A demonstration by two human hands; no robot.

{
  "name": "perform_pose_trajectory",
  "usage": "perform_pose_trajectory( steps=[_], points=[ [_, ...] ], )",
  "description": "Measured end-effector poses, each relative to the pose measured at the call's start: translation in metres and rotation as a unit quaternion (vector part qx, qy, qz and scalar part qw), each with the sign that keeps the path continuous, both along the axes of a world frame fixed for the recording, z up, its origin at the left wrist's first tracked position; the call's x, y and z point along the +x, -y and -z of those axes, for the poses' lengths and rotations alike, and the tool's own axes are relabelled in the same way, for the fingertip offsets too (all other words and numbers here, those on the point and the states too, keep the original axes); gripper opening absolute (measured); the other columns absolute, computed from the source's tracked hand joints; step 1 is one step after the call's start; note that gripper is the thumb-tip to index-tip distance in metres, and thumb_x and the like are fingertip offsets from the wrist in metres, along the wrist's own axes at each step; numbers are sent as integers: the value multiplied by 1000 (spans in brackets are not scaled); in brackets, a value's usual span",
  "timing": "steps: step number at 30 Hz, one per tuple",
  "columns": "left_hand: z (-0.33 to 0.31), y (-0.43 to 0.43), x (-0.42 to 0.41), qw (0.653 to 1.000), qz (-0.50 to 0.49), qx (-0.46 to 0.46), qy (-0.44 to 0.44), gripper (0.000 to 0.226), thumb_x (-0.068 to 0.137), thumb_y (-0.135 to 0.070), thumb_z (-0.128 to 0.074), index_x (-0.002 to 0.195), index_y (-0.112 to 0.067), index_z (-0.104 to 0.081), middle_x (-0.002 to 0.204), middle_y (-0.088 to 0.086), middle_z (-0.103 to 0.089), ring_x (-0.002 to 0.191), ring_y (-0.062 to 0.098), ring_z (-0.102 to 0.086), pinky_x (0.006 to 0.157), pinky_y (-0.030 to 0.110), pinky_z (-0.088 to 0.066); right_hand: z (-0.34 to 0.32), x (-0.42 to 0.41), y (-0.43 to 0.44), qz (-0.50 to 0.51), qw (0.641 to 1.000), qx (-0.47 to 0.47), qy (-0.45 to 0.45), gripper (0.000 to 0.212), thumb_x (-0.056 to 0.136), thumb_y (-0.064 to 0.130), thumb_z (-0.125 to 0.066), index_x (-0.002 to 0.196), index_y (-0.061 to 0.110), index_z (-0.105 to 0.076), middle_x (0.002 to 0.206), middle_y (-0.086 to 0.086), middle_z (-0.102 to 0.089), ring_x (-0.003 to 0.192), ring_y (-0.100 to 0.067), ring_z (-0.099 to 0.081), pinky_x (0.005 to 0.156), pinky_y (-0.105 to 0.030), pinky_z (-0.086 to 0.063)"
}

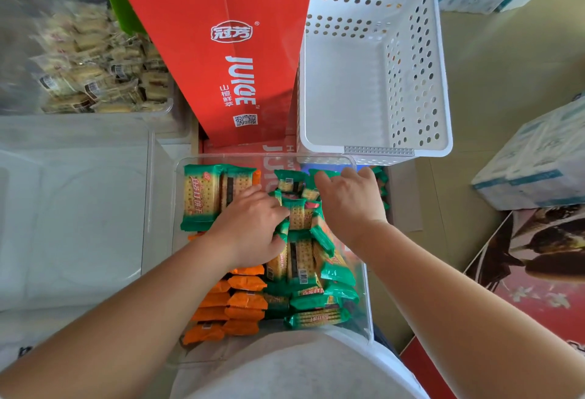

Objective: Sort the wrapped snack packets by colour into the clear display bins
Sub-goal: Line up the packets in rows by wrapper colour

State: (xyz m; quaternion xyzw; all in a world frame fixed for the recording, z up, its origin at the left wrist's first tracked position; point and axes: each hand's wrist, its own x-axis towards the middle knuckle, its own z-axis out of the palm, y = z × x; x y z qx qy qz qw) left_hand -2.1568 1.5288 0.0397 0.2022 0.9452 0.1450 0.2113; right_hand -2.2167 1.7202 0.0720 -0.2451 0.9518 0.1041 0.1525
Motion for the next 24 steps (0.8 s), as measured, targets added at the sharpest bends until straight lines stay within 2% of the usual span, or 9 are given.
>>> perform_pose_trajectory(
  steps=[2, 3, 5, 8, 10, 13, 15, 19, 24],
  points=[
    [-6, 2, 0, 999, 24, -14, 21, 55, 81, -34, -56, 134, -19, -62, 124, 0, -62, 126, 24, -50, 125, 44, -11, 7, 8, -8, -10, 999, -45, -23, 16, 85, 20, -62, 75, 23, -49, 62, 8, -49, 78, -23, -44, 72, -37, -25],
    [-9, 2, -1, 999, 32, -17, 25, 53, 81, -28, -60, 134, -20, -62, 125, 0, -60, 127, 24, -48, 125, 44, -10, 10, 12, -14, -14, 995, -87, -38, 18, 87, 33, -64, 73, 23, -58, 64, 9, -55, 82, -23, -49, 75, -38, -29],
    [-12, 1, -4, 998, 41, -28, 31, 50, 81, -18, -62, 131, -23, -63, 124, -2, -58, 127, 22, -46, 125, 44, -8, 6, 20, -24, -19, 993, -120, 6, 39, 84, 63, -54, 78, 27, -70, 77, 11, -63, 97, -23, -52, 88, -44, -35],
    [-16, 2, -12, 996, 58, -43, 53, 45, 86, -19, -66, 130, -27, -62, 122, -4, -57, 127, 21, -46, 126, 42, -5, -5, 28, -32, -37, 994, -8, 98, 59, 74, 81, -47, 87, 31, -77, 97, 11, -66, 122, -22, -44, 109, -55, -21],
    [-19, 3, -18, 993, 61, -48, 85, 40, 90, -26, -68, 129, -31, -60, 124, -6, -59, 129, 19, -46, 126, 41, 0, -5, 31, -31, -39, 993, 36, 102, 49, 79, 71, -55, 91, 29, -77, 103, 8, -67, 132, -25, -38, 114, -62, -10],
    [-23, 3, -22, 991, 40, -55, 117, 35, 92, -29, -68, 126, -32, -59, 121, -3, -65, 137, 25, -42, 120, 37, 9, 0, 32, -28, -30, 997, 13, 70, 32, 84, 53, -60, 88, 26, -76, 100, 7, -69, 136, -26, -35, 114, -64, -6],
    [-26, 1, -23, 990, 39, -63, 118, 37, 92, -32, -69, 128, -32, -60, 125, -2, -65, 140, 27, -40, 120, 36, 7, 4, 30, -26, -23, 999, -20, 36, 23, 81, 43, -63, 85, 24, -74, 96, 6, -70, 132, -26, -41, 113, -63, -11],
    [-30, 0, -25, 988, 47, -77, 127, 37, 93, -38, -68, 128, -31, -65, 140, -5, -57, 146, 27, -31, 122, 40, 1, 13, 20, -27, -24, 996, -61, -63, 11, 75, 32, -76, 75, 21, -73, 76, 2, -68, 107, -29, -56, 107, -60, -27],
    [-30, -2, -23, 985, 77, -71, 136, 36, 95, -42, -64, 127, -27, -67, 135, -5, -59, 137, 23, -42, 125, 44, -5, 19, 3, -22, -50, 997, -21, -57, 16, 69, 21, -82, 68, 23, -66, 68, 6, -58, 101, -29, -54, 104, -57, -29]
  ],
)
